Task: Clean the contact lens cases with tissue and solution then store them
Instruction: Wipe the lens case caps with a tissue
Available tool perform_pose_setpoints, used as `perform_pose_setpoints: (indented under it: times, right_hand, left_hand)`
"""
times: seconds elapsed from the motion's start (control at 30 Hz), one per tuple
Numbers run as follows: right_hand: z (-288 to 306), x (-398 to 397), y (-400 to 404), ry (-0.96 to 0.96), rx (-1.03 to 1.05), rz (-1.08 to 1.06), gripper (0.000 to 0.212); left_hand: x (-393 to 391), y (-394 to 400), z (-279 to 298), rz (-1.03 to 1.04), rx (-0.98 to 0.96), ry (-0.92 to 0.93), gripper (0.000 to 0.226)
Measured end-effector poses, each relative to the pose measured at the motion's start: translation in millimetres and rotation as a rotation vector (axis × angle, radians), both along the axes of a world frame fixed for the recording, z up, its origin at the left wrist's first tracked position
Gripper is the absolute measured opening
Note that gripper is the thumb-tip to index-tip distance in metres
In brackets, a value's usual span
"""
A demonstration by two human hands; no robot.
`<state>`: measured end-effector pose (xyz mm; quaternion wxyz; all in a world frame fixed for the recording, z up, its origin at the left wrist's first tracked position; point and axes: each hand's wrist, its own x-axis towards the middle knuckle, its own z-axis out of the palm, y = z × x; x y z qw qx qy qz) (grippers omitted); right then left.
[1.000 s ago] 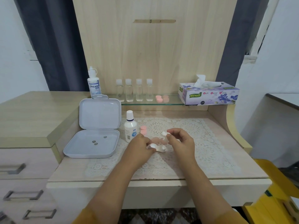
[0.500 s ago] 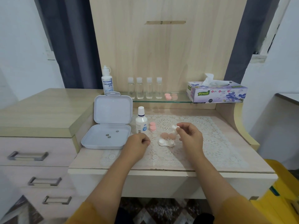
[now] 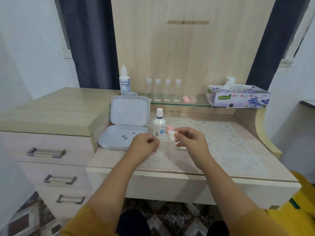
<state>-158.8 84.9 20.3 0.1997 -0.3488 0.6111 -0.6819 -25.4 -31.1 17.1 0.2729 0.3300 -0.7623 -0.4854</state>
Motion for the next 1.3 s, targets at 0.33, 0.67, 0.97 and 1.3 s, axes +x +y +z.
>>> perform_pose_setpoints:
  times: [0.33, 0.67, 0.97, 1.3]
  right_hand:
    - [-5.1, 77.1, -43.7, 0.042, -0.002, 0.218, 0.011]
    - [-21.3, 167.4, -83.7, 0.061, 0.058, 0.393, 0.019]
    - [-65.7, 239.7, -116.0, 0.259, 0.247, 0.511, 0.028]
    - [-104.8, 250.4, -124.8, 0.382, 0.473, 0.620, 0.013]
  left_hand:
    - [83.6, -18.2, 6.0, 0.155, -0.090, -0.011, 0.026]
    - [188.8, -33.3, -10.2, 0.064, 0.144, 0.154, 0.012]
    - [273.0, -51.7, -58.3, 0.246, 0.214, 0.016, 0.007]
    - [304.5, -66.7, -150.6, 0.347, 0.018, -0.823, 0.024]
